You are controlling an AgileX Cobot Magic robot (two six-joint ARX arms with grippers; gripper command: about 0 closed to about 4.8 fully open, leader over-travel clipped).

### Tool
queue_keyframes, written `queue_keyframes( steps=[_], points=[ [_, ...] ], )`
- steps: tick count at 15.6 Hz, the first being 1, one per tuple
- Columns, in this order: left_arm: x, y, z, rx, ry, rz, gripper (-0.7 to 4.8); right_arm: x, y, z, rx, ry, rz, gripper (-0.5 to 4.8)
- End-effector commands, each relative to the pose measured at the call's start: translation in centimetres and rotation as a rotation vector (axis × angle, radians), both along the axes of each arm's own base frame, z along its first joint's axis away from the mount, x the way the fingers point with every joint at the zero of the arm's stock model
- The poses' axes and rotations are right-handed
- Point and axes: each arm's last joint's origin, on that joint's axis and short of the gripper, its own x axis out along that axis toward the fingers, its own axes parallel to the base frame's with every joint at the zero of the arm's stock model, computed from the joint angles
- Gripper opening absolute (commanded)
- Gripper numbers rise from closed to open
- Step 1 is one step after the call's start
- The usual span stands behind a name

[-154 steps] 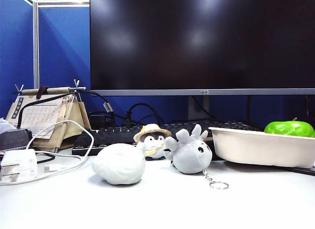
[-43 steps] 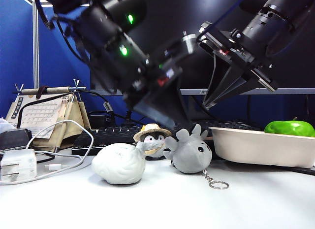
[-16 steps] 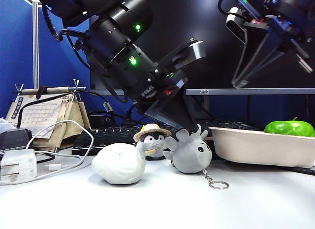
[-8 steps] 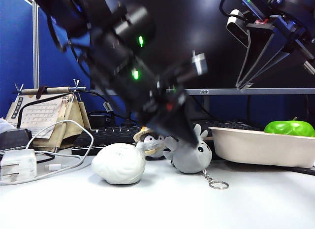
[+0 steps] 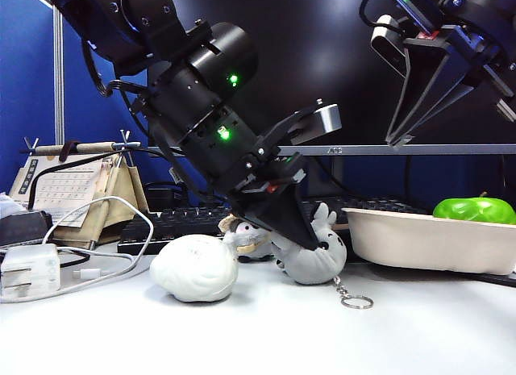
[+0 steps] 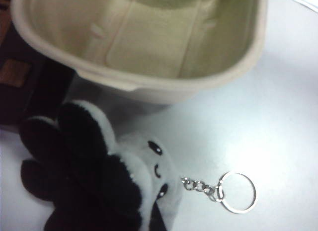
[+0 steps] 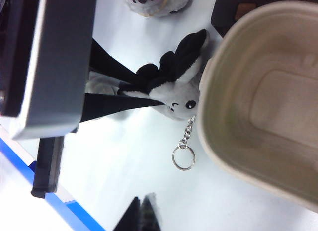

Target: Place the tilting octopus upright.

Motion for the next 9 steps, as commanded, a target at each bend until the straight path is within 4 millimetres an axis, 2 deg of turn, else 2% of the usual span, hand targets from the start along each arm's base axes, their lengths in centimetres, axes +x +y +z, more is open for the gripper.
queue_keyframes(
  steps=[1,5,7,9],
  points=[
    [0.0,-0.1,0.2,-0.022,0.025,0.026,-0.06,0.0,0.0,0.2,0.008,-0.022,0.01,0.0],
    [-0.1,-0.1,0.6,-0.043,0.066,0.072,-0.06,0.0,0.0,0.2,0.003,-0.033,0.022,0.0],
    [-0.2,0.1,1.5,-0.057,0.05,0.07,-0.06,0.0,0.0,0.2,0.004,-0.034,0.022,0.0],
    [-0.6,0.4,3.3,-0.086,0.027,0.074,-0.06,0.1,0.1,0.3,0.005,-0.038,0.022,0.0]
  ],
)
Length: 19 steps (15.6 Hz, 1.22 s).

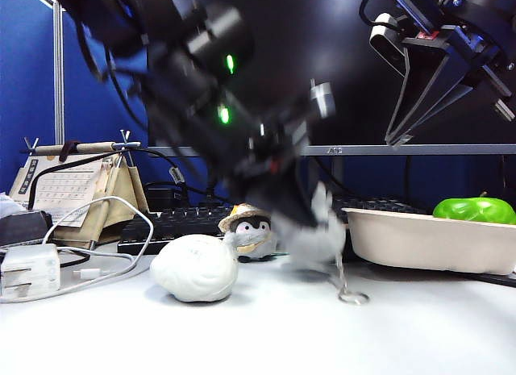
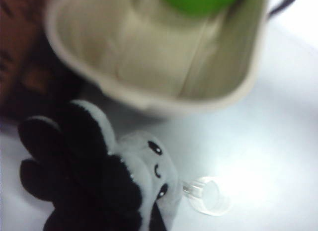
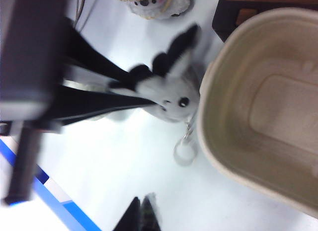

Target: Place the tilting octopus upright.

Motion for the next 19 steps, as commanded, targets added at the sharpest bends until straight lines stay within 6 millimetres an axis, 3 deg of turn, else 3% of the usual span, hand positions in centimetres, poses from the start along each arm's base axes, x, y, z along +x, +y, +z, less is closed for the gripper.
queue_keyframes(
  steps=[1,10,13,19],
  points=[
    [-0.5,0.4,2.1,-0.042,0.002,0.021,-0.06,0.0,0.0,0.2,0.007,-0.02,0.008,0.0],
    [-3.2,2.5,8.5,-0.181,0.062,0.085,-0.06,0.0,0.4,0.5,0.118,-0.02,0.092,0.02],
    [-3.7,2.4,8.9,-0.263,0.185,0.006,-0.06,-0.1,0.5,0.6,0.157,-0.009,0.115,1.13],
    [-3.7,2.4,8.9,-0.275,0.19,-0.011,-0.06,-0.3,0.5,0.6,0.192,0.018,0.14,1.13]
  ],
)
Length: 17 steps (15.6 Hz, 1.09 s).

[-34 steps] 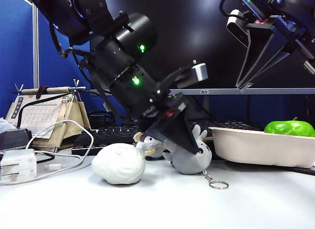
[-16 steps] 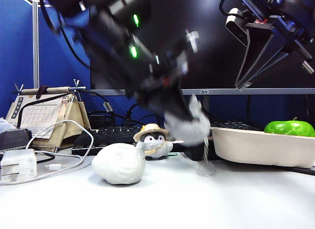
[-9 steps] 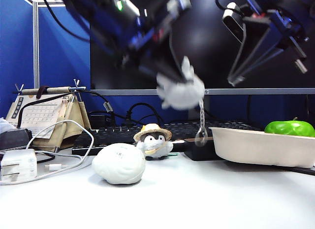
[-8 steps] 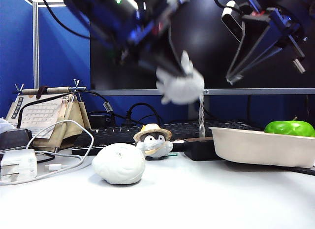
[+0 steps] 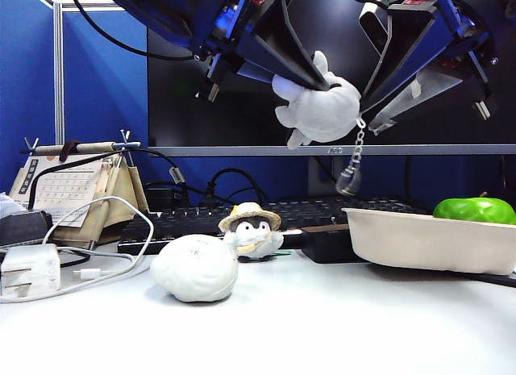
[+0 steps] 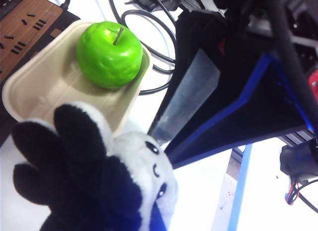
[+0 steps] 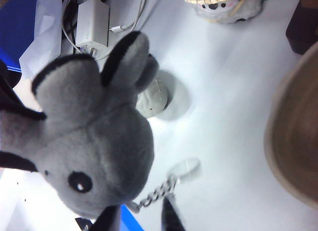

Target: Place the tilting octopus upright.

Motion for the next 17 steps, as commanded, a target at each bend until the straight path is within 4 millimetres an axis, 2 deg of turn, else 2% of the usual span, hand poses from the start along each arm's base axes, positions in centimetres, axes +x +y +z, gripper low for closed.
queue_keyframes(
  steps=[1,8,17],
  points=[
    [0.0,-0.13,0.45,-0.026,-0.017,-0.013,-0.06,-0.26,0.07,0.17,0.041,0.009,0.042,1.13],
    [-0.06,-0.09,0.82,-0.041,-0.03,-0.016,-0.06,-0.99,-0.17,-0.22,-0.01,-0.009,0.134,1.18],
    [-0.35,-0.11,1.06,-0.093,0.09,-0.041,-0.06,-0.74,-0.09,-0.1,-0.004,-0.058,0.149,1.17]
  ],
)
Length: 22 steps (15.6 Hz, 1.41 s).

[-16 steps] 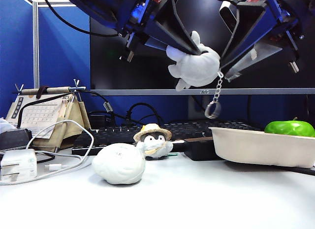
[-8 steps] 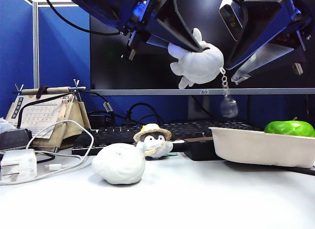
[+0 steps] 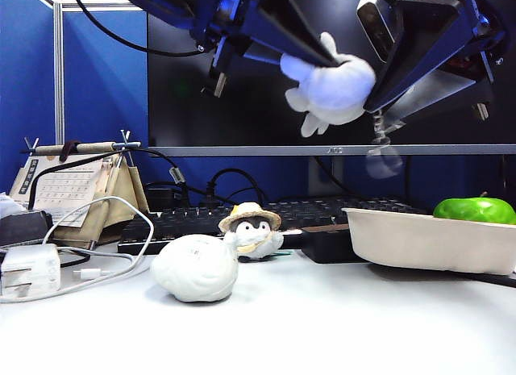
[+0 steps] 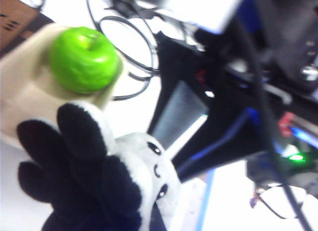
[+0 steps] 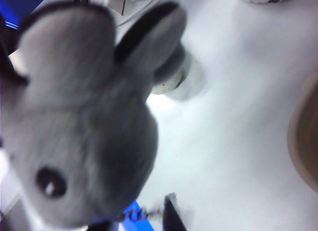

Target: Place the tilting octopus upright.

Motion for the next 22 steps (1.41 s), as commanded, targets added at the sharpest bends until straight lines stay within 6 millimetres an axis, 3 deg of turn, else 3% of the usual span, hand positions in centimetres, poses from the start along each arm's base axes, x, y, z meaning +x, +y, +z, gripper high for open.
queue_keyframes(
  steps=[1,11,16,21,22],
  points=[
    [-0.12,-0.05,0.43,-0.025,0.01,-0.015,-0.06,0.04,0.06,0.22,0.012,-0.022,0.009,1.17],
    [-0.55,-0.12,0.63,-0.092,0.136,-0.118,-0.05,0.26,0.02,0.15,-0.033,-0.11,0.044,1.17],
    [-0.47,-0.08,0.61,-0.086,0.136,-0.098,-0.06,-0.06,-0.05,0.02,-0.034,-0.069,0.049,1.17],
    [0.35,0.34,-0.05,0.086,-0.016,0.177,-0.06,-0.12,-0.15,-0.04,-0.065,-0.062,0.032,1.19],
    [0.38,0.55,-0.37,0.14,-0.023,0.227,-0.06,-0.12,-0.15,-0.04,-0.066,-0.062,0.032,1.52]
  ],
)
